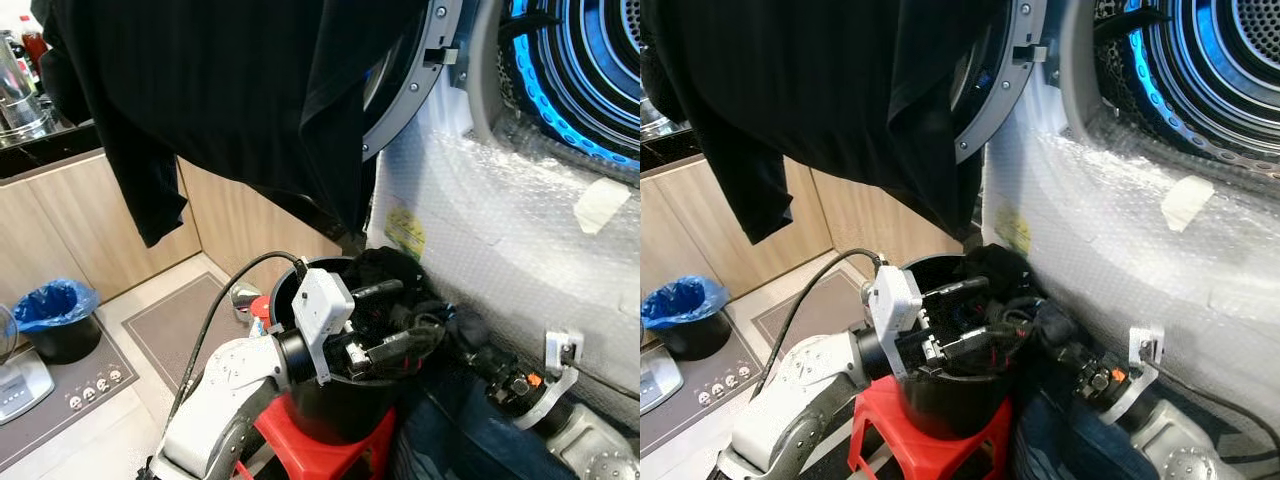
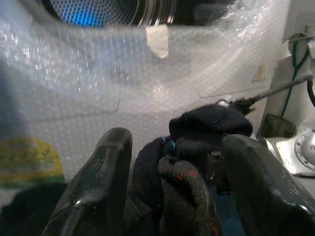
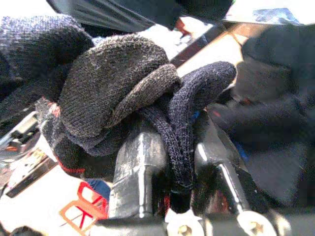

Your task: Clothes washing

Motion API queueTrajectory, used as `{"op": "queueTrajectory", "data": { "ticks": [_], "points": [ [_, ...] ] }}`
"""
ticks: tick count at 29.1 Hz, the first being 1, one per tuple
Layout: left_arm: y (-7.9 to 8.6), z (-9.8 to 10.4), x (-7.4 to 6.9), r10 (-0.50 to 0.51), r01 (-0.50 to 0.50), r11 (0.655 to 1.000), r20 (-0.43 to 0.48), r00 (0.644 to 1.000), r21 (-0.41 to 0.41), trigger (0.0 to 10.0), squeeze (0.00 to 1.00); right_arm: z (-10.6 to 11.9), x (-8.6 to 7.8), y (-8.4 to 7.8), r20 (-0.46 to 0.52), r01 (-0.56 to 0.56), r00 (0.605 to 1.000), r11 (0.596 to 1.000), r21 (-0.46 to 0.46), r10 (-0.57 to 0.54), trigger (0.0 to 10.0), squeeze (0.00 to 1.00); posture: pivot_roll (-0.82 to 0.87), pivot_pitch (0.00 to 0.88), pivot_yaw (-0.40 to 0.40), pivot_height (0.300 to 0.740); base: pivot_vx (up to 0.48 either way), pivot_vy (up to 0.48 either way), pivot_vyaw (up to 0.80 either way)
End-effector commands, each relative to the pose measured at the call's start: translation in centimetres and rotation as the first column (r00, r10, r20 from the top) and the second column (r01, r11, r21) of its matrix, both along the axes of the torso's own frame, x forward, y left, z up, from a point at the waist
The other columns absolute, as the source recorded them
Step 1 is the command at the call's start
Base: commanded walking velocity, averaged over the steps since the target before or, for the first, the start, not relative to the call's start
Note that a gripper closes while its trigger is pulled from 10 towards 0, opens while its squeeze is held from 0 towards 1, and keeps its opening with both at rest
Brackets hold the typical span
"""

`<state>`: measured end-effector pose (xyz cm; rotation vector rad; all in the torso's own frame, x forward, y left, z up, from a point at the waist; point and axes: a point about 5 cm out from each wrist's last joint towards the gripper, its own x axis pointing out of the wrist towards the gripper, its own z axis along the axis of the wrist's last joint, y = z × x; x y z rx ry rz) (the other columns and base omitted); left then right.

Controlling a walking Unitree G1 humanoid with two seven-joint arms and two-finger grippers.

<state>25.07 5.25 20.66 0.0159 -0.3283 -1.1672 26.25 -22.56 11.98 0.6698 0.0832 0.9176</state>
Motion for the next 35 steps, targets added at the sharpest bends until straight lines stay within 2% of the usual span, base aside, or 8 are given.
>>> {"op": "queueTrajectory", "data": {
  "ticks": [1, 7, 10, 18, 20, 23, 30, 35],
  "points": [
    [0.4, 0.0, -0.3, -0.006, 0.006, 1.0, 0.004, 1.0, 0.011, 10.0, 0.0, 1.5, 0.1, 0.0, 0.061, -0.03, 0.998, 1.0, -0.01, 0.03, 9.5, 0.0, -0.11, 0.035, -0.023, 0.74, 0.0, 0.0, 0.0],
    [1.3, -0.9, -1.7, 0.002, -0.008, 0.997, 0.067, 0.998, 0.082, 10.0, 0.0, 6.1, 0.3, -0.5, 0.201, -0.12, 0.971, 0.992, -0.043, 0.126, 10.0, 0.0, -0.11, 0.037, -0.026, 0.74, 0.0, 0.0, 0.0],
    [1.5, -1.2, -2.0, -0.002, -0.004, 0.996, 0.075, 0.997, 0.09, 10.0, 0.0, 7.3, 0.6, -0.9, 0.235, -0.109, 0.965, 0.993, -0.051, 0.118, 10.0, 0.0, -0.11, 0.035, -0.025, 0.74, 0.0, 0.0, 0.0],
    [2.0, -2.6, -3.1, -0.033, 0.027, 0.988, 0.041, 0.999, 0.151, 10.0, 0.0, 13.3, 1.1, -2.4, 0.412, -0.092, 0.906, 0.995, -0.031, 0.096, 10.0, 0.0, -0.1, 0.036, -0.022, 0.74, 0.0, 0.0, 0.0],
    [2.2, -2.8, -3.1, -0.02, 0.013, 0.987, 0.046, 0.999, 0.161, 10.0, 0.0, 16.4, 1.2, -2.5, 0.502, -0.099, 0.859, 0.995, -0.022, 0.097, 10.0, 0.0, -0.11, 0.036, -0.019, 0.74, 0.0, 0.0, 0.0],
    [2.2, -2.8, -3.1, -0.025, 0.018, 0.986, 0.044, 0.999, 0.165, 10.0, 0.0, 17.9, 1.6, -2.4, 0.519, -0.091, 0.851, 0.996, -0.011, 0.083, 10.0, 0.0, -0.1, 0.037, -0.019, 0.74, 0.0, 0.0, 0.0],
    [2.4, -2.9, -3.2, -0.021, 0.014, 0.985, 0.039, 0.999, 0.172, 10.0, 0.0, 20.7, 4.2, -1.9, 0.489, 0.093, 0.871, 0.994, -0.063, -0.05, 10.0, 0.0, -0.1, 0.044, -0.019, 0.74, 0.0, 0.0, 0.0],
    [2.4, -3.0, -3.6, -0.013, 0.008, 0.985, 0.029, 0.999, 0.171, 10.0, 0.0, 21.6, 7.7, -3.1, 0.399, 0.368, 0.877, 0.909, -0.198, -0.268, 10.0, 0.0, -0.09, 0.052, -0.027, 0.74, 0.0, 0.0, 0.0]
  ]
}}
